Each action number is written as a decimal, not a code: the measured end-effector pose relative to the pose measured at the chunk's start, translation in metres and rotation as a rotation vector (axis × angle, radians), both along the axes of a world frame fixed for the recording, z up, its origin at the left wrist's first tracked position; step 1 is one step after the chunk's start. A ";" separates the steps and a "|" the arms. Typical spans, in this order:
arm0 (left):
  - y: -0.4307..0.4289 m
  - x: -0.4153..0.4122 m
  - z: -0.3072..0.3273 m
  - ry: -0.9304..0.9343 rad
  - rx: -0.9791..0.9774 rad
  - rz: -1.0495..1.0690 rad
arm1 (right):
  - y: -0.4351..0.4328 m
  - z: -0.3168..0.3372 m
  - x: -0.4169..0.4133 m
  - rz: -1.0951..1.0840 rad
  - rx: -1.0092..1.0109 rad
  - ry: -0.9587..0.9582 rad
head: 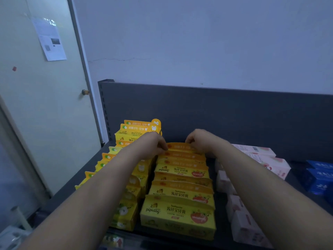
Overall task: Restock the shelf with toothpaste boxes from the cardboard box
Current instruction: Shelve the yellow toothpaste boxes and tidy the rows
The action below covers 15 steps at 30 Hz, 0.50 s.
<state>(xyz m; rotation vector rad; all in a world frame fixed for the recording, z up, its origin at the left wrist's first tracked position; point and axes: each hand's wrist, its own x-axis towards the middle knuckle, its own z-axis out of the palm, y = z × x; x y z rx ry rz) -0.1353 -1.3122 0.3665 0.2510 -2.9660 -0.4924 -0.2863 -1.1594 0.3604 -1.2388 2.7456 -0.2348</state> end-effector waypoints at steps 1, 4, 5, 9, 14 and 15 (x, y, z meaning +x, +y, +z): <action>0.000 0.001 0.001 -0.001 -0.004 -0.003 | 0.002 0.001 0.002 0.002 0.011 0.002; 0.001 0.005 0.003 -0.014 -0.042 -0.018 | 0.007 0.001 0.008 0.009 0.026 0.020; 0.002 0.006 0.004 -0.017 -0.054 -0.023 | 0.008 0.001 0.011 0.011 0.028 0.027; 0.008 0.018 0.007 -0.028 -0.066 -0.014 | 0.013 0.003 0.023 0.017 0.021 0.019; 0.023 0.047 0.016 -0.021 -0.055 0.024 | 0.035 0.011 0.041 -0.005 -0.036 0.053; 0.027 0.055 0.017 -0.022 -0.055 0.020 | 0.042 0.012 0.046 -0.014 -0.054 0.056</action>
